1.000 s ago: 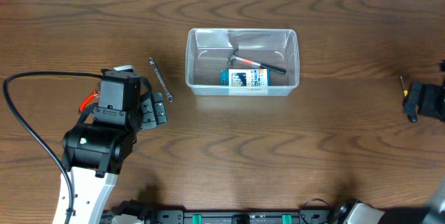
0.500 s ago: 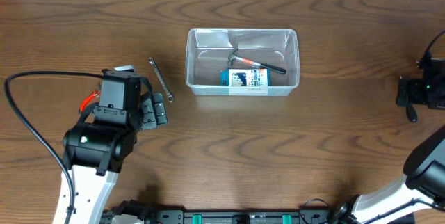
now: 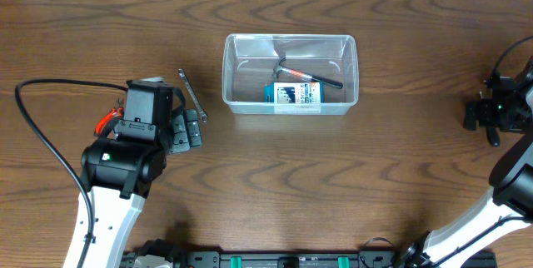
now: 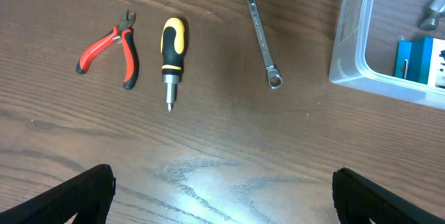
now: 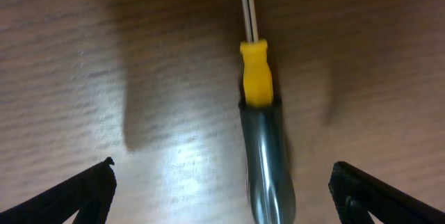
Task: Pack container
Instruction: 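Move the right gripper to the small yellow screwdriver and grasp it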
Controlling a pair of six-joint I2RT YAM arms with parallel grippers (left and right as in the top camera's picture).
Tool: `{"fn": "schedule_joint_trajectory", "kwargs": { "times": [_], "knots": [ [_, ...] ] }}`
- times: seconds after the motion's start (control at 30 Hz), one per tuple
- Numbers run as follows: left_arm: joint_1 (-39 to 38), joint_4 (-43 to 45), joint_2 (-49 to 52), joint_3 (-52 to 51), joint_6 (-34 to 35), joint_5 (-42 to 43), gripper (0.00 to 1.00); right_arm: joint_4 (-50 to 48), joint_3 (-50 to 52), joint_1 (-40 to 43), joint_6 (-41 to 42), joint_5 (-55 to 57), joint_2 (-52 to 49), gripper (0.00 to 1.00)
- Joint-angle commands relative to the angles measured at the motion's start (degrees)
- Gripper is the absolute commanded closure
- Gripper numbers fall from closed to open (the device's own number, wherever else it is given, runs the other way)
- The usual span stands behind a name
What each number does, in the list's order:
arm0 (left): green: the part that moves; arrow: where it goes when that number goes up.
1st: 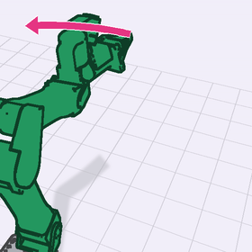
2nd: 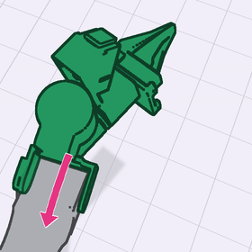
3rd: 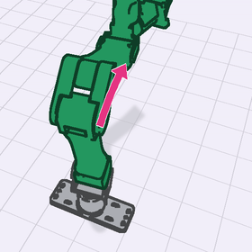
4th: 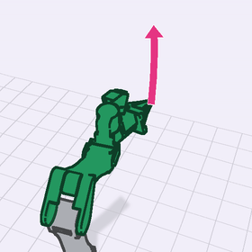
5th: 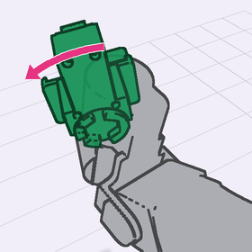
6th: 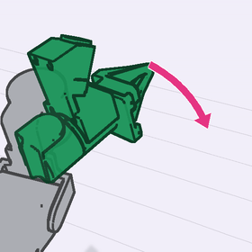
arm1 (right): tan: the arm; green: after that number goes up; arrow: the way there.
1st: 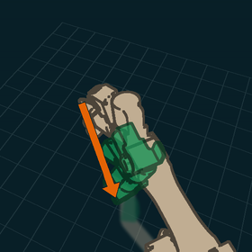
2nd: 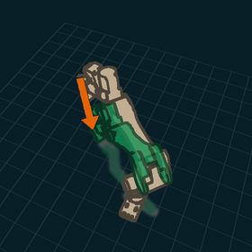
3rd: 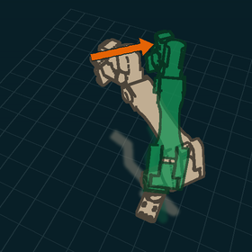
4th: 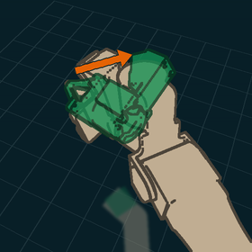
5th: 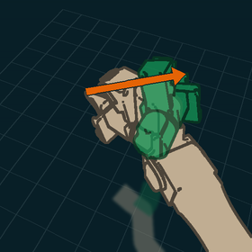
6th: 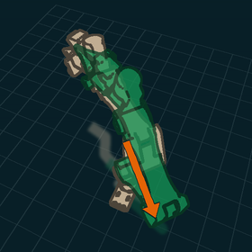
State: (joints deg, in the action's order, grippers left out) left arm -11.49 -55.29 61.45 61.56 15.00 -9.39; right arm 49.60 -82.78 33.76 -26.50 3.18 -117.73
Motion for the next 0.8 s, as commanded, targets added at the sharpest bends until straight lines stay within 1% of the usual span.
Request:
{"fn": "schedule_joint_trajectory", "kwargs": {
  "times": [0.0,0.3,0.37,0.5,0.57,0.67,0.77],
  "knots": [
    [-0.22,0.33,0.52,0.37,-0.31,-0.28,0.02,-0.57,-1.16,0.22,-1.9,-2.62,-1.46,0.01],
    [-0.22,0.57,1.46,0.37,-0.31,-0.28,0.02,-1.25,-1.16,0.24,-3.02,-2.86,-4.57,0.02],
    [-0.22,0.57,1.46,0.37,-0.31,-0.28,0.02,-1.2,-1.16,0.33,-3.8,-3.26,-5.01,0.07],
    [-0.22,0.59,1.46,0.37,-0.31,-0.28,0.02,-1.66,-1.16,0.33,-4.02,-3.45,-5.18,0.12],
    [-0.22,0.59,1.46,0.37,-0.31,-0.28,0.02,-1.81,-1.16,0.35,-4.02,-3.43,-5.18,0.17],
    [-0.22,0.59,1.46,0.37,-0.31,-0.28,0.02,-1.79,-1.16,0.57,-4.02,-3.43,-5.18,0.21],
    [-0.22,0.57,1.46,0.37,-0.31,-0.28,0.02,-1.75,-1.16,0.55,-4.0,-3.43,-5.18,0.32]
  ]
}}
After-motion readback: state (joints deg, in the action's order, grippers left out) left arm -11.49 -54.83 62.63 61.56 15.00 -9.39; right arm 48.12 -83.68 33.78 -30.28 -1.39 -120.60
